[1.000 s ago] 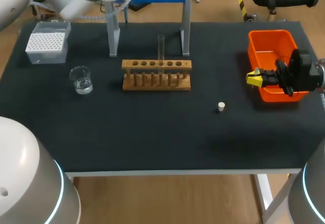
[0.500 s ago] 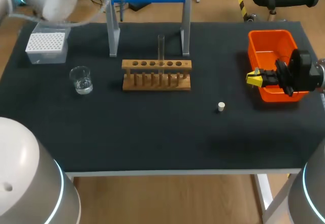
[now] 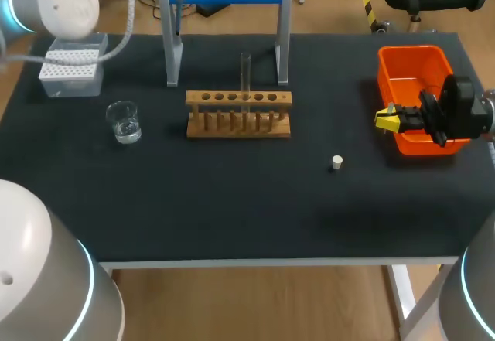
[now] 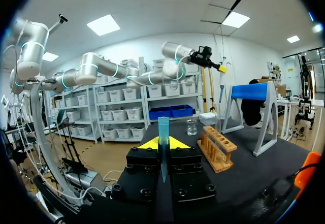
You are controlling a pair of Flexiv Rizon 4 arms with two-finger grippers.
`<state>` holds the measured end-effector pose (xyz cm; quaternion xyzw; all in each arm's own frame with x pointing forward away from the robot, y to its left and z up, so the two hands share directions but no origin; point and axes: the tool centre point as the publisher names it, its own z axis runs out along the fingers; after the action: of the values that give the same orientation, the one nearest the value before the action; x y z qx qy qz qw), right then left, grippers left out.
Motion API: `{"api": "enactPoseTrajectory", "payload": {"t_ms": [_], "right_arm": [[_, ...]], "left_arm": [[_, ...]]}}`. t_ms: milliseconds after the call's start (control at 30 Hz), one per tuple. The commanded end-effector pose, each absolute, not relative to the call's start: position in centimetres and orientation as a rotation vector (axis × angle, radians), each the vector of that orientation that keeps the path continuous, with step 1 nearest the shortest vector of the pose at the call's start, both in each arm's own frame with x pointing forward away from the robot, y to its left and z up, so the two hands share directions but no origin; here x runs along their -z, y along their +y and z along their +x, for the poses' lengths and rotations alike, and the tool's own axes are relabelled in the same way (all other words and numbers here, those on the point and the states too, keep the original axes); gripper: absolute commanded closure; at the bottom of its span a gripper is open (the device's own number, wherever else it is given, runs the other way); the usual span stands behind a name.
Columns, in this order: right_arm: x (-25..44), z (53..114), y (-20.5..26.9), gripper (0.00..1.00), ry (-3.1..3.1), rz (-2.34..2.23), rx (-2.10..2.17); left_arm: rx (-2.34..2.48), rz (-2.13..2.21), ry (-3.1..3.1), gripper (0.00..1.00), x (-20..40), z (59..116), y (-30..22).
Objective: Invert the test tube, pick up the pipette, mount the tip to pipette, aspirate from beaker and dispense into the tube, eject the tip, return the pipette, and cap with the stopper.
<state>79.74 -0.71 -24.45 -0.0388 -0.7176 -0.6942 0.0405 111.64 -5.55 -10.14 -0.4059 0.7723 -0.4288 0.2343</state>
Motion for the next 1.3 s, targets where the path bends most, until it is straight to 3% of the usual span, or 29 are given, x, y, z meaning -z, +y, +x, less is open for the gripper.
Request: {"api": "enactPoseTrajectory", "payload": {"t_ms": [33, 333, 1300], "right_arm": [[24.4, 79.7, -0.8, 1.00, -2.198, -0.116, 2.124], [24.4, 79.7, -0.8, 1.00, -2.198, -0.116, 2.124], [24.4, 79.7, -0.8, 1.00, -2.198, -0.116, 2.124]], "left_arm": [[1.233, -1.086, 2.169, 1.00, 10.2, 111.9, -5.4], [1.233, -1.086, 2.169, 1.00, 10.2, 111.9, -5.4], [1.606, -0.542, 2.373, 1.00, 7.6, 101.0, -5.8]]}}
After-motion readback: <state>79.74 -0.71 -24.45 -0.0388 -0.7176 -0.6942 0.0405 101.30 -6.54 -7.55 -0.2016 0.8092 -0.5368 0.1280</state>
